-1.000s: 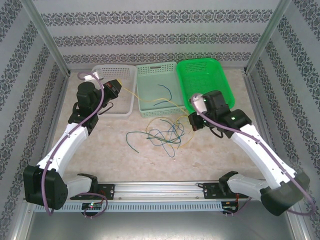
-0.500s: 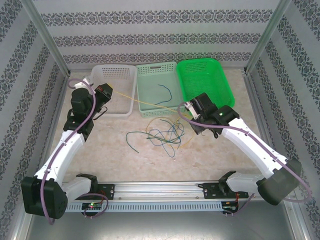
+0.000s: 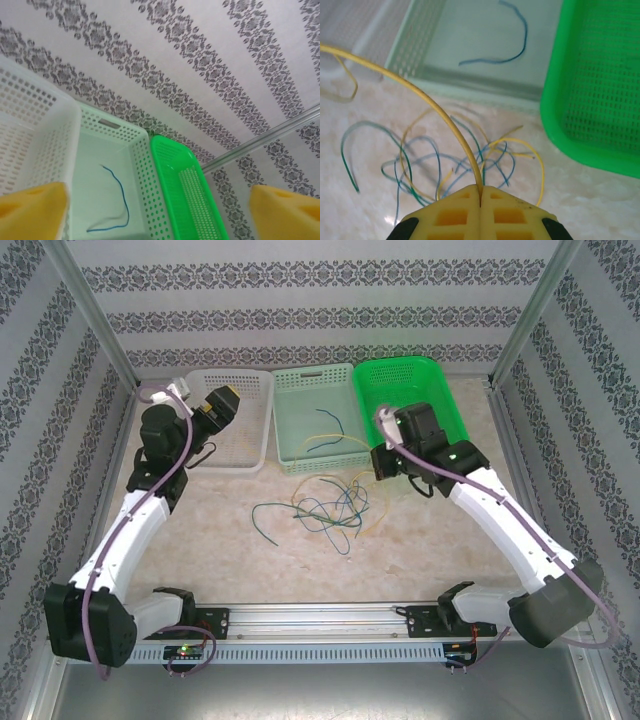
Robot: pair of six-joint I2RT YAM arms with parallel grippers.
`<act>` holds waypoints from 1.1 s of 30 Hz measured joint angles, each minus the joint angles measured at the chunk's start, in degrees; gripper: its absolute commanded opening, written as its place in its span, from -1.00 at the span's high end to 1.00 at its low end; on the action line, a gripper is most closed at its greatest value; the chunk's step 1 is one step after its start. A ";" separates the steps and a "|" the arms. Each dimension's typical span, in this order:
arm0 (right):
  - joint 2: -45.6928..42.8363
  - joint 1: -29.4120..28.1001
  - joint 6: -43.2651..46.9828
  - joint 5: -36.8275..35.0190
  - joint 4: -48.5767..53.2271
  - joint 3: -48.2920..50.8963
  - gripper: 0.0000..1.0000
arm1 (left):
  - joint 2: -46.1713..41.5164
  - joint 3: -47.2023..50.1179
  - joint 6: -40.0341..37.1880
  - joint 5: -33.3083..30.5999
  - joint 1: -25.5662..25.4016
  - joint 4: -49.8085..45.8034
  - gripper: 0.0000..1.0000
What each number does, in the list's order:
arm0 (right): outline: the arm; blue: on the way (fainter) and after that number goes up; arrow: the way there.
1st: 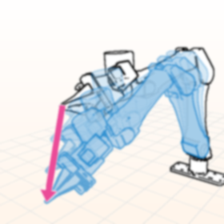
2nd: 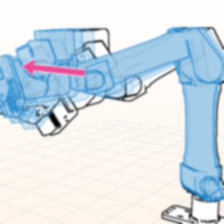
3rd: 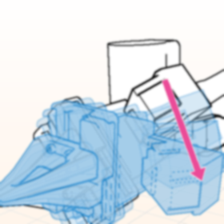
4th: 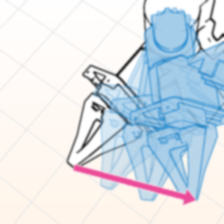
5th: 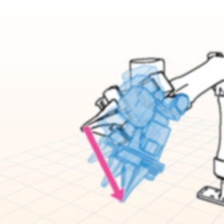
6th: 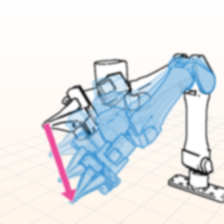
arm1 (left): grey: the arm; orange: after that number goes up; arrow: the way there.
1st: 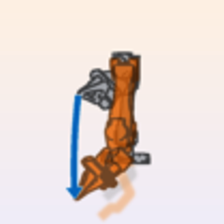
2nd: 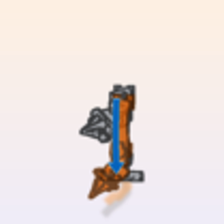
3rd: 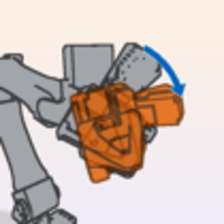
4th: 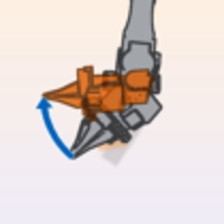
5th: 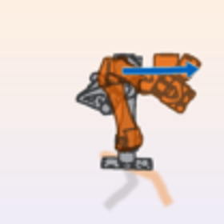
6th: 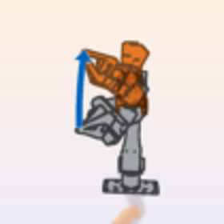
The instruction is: Untangle the cables
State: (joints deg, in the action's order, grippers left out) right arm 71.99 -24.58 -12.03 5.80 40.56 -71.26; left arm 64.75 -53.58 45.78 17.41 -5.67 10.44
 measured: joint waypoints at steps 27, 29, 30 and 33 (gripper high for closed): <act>2.34 27.10 -16.15 2.45 -14.32 1.92 1.00 | -5.99 3.23 -4.44 -4.26 0.02 -4.33 -0.99; 4.39 27.21 -16.11 2.45 -14.29 1.99 1.00 | -6.05 3.23 -4.44 -4.26 0.02 -4.55 -0.99; 5.60 27.47 -15.89 2.62 -14.29 2.01 1.00 | -6.10 3.23 -4.44 -4.26 0.02 -4.59 -0.99; 9.40 27.87 -14.97 3.93 -14.29 2.03 1.00 | -6.54 3.23 -4.61 -4.28 0.00 -4.96 -0.99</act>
State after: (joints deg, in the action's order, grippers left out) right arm 81.38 3.29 -27.00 9.74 26.26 -69.23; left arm 58.22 -50.35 41.17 13.13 -5.67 5.48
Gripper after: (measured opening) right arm 0.065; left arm 0.996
